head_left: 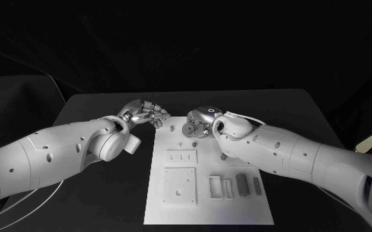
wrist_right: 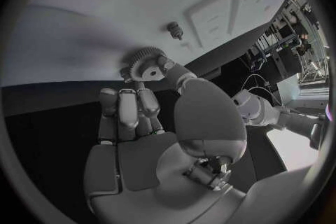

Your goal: Assemble the parts on the task board

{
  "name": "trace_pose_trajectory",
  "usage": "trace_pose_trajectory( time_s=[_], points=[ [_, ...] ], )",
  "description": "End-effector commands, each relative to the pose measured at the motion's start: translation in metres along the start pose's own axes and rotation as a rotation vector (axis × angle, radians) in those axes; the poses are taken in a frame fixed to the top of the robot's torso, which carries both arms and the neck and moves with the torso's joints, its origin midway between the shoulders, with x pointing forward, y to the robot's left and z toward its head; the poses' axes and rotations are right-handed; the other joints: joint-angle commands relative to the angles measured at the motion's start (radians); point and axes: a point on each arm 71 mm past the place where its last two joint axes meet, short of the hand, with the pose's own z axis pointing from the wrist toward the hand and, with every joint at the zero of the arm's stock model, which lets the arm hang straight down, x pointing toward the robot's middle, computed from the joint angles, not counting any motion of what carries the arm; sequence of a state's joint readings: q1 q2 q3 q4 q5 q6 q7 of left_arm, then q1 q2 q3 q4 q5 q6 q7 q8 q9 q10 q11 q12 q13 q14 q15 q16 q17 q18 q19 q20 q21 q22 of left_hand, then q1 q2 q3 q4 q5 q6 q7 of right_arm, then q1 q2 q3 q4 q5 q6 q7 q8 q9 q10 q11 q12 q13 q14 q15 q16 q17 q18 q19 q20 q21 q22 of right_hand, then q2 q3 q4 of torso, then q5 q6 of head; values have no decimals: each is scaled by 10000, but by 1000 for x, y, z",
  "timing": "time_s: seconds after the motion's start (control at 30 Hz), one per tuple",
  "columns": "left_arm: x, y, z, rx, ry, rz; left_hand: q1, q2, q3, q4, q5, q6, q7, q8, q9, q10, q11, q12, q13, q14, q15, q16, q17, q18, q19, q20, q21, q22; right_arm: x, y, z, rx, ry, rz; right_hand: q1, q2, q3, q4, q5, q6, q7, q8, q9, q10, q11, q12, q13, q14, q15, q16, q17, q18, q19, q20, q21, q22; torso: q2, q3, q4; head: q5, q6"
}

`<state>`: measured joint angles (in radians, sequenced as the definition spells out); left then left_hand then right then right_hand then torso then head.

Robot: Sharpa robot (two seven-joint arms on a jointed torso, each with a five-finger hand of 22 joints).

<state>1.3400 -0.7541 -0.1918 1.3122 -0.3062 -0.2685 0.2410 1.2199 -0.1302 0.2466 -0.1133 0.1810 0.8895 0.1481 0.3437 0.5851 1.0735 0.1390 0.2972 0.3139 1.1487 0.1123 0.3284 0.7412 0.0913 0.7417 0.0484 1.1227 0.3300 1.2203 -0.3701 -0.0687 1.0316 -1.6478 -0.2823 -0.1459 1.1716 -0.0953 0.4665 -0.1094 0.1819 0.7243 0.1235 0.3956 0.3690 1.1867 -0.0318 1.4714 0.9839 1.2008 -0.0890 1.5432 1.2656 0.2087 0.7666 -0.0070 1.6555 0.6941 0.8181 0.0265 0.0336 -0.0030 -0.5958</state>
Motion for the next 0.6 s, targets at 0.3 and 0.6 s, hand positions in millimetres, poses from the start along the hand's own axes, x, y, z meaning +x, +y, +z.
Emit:
trace_pose_trajectory(
  time_s=[0.3, 0.6],
  points=[
    [1, -2, 1, 81, 56, -6, 109, 19, 5, 47, 43, -17, 41, -56, -18, -48, 12, 67, 15, -72, 35, -53, 10, 146, -72, 11, -48, -12, 1, 3, -1, -116, -182, -128, 63, 54, 85, 0, 24, 1268, 356, 71, 1369, 2, -94, 52, -15, 30, -34, 12, 34, 30, 69, -32, 1140, 16, -1, 0, -1, 6, -2],
    [1, -1, 1, 61, 49, -5, 110, 19, 5, 48, 43, -18, 40, -56, -18, -48, 12, 67, 15, -73, 36, -55, 10, 145, -74, 12, -50, -12, -1, 4, -2, -159, -365, -129, 82, 46, 106, -12, 27, 1263, 353, 61, 1366, 8, -97, 51, -19, 69, -36, 31, 59, 33, 73, -34, 1143, 17, -4, -6, 2, 16, 0]
  ],
)
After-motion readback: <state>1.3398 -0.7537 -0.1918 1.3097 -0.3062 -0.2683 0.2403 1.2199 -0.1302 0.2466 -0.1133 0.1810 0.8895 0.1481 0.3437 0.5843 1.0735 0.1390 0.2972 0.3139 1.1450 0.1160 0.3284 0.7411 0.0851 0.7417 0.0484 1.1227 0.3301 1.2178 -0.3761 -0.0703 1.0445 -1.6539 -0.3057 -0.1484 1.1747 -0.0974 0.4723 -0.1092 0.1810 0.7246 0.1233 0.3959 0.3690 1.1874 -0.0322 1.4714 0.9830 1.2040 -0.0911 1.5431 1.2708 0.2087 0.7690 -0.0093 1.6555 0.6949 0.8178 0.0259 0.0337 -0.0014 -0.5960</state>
